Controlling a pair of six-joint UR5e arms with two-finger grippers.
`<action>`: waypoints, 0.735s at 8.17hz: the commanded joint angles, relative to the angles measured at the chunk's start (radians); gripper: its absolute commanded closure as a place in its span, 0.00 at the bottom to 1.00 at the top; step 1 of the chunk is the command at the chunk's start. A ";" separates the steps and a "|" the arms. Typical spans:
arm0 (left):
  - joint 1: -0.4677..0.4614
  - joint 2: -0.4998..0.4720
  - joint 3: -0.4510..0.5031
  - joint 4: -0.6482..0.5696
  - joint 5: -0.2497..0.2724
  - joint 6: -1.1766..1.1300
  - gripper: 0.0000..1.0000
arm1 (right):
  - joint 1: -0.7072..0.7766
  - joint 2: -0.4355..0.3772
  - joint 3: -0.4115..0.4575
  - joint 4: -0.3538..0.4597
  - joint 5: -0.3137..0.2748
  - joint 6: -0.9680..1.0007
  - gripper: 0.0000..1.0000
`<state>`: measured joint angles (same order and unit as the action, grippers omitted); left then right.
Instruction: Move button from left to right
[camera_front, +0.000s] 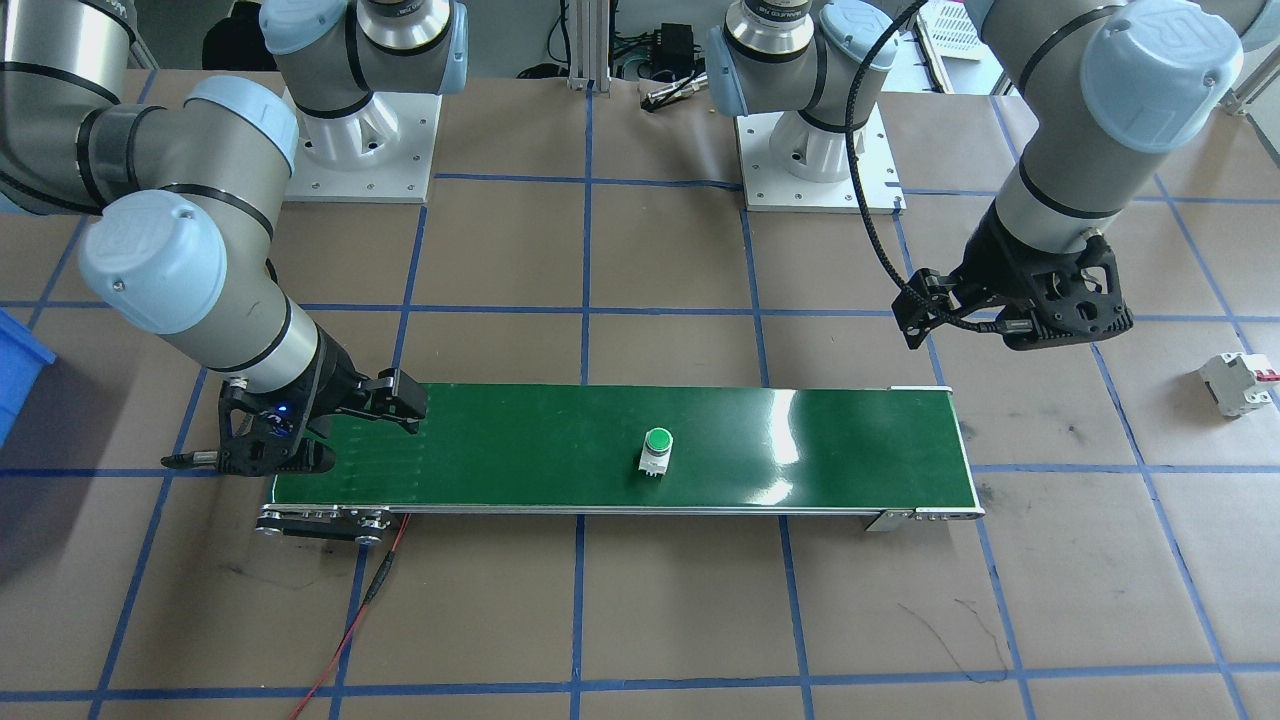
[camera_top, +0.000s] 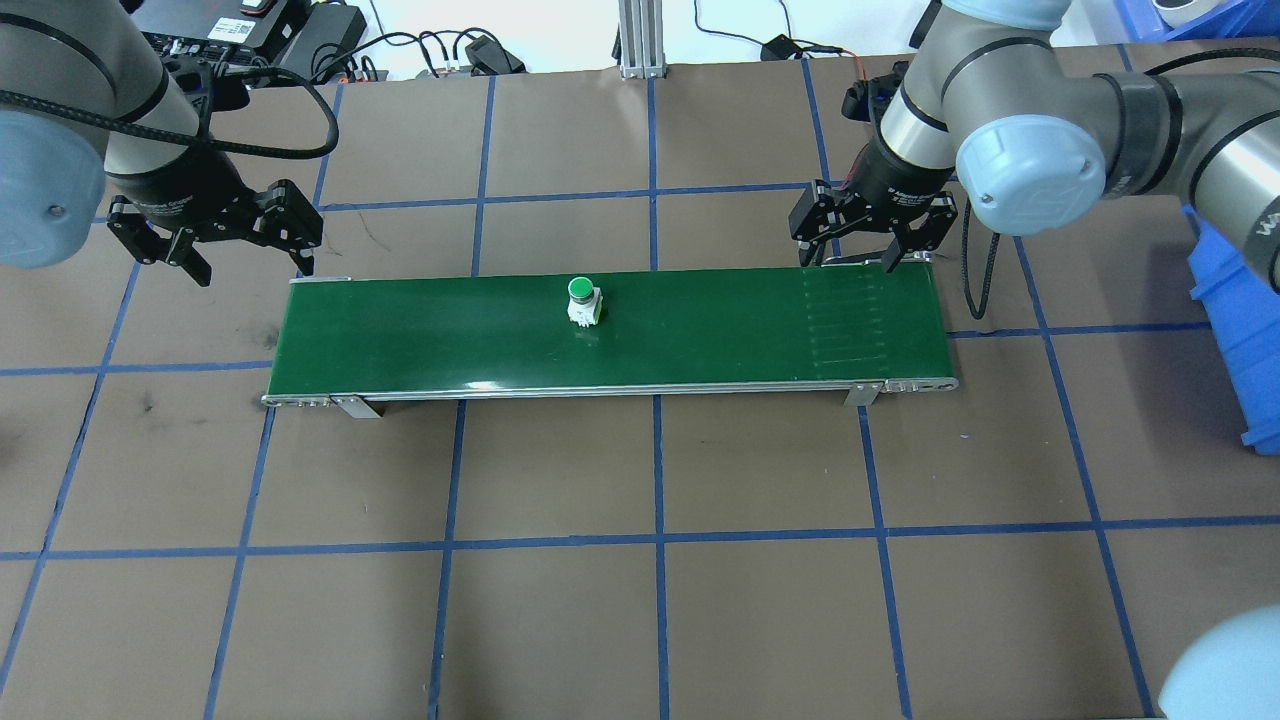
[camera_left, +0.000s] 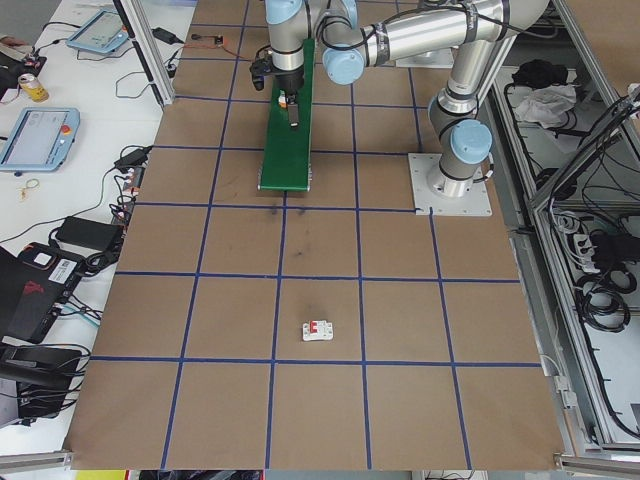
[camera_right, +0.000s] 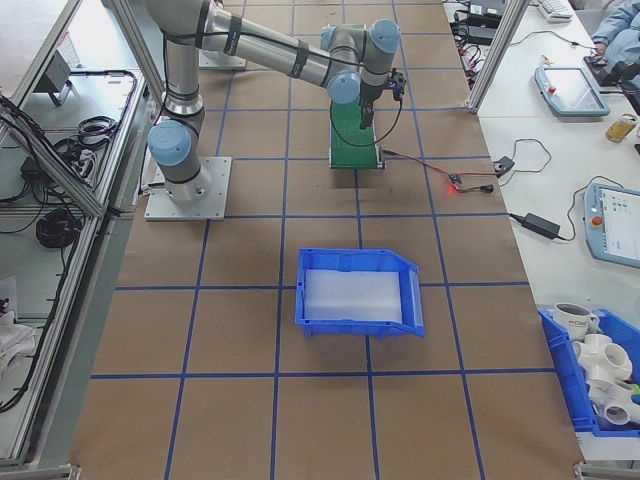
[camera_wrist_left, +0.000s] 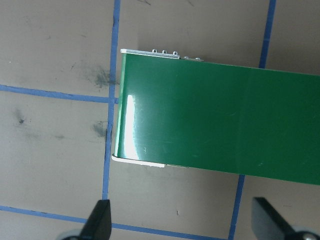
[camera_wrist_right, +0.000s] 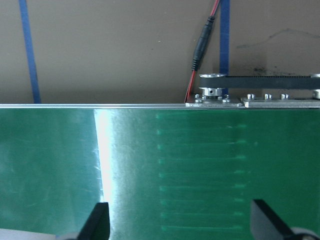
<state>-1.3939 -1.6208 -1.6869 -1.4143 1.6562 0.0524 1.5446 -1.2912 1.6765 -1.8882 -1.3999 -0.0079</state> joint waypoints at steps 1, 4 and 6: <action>-0.002 0.009 -0.008 0.046 0.002 -0.003 0.00 | -0.049 -0.008 0.000 0.014 0.085 -0.020 0.00; -0.016 0.010 -0.002 0.034 -0.012 -0.003 0.00 | -0.049 -0.011 0.000 0.011 0.088 -0.004 0.01; -0.051 0.083 0.001 -0.026 -0.128 -0.017 0.00 | -0.049 -0.013 0.012 0.008 0.090 0.021 0.01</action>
<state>-1.4171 -1.5920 -1.6888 -1.3847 1.6194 0.0452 1.4961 -1.3027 1.6775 -1.8776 -1.3117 -0.0098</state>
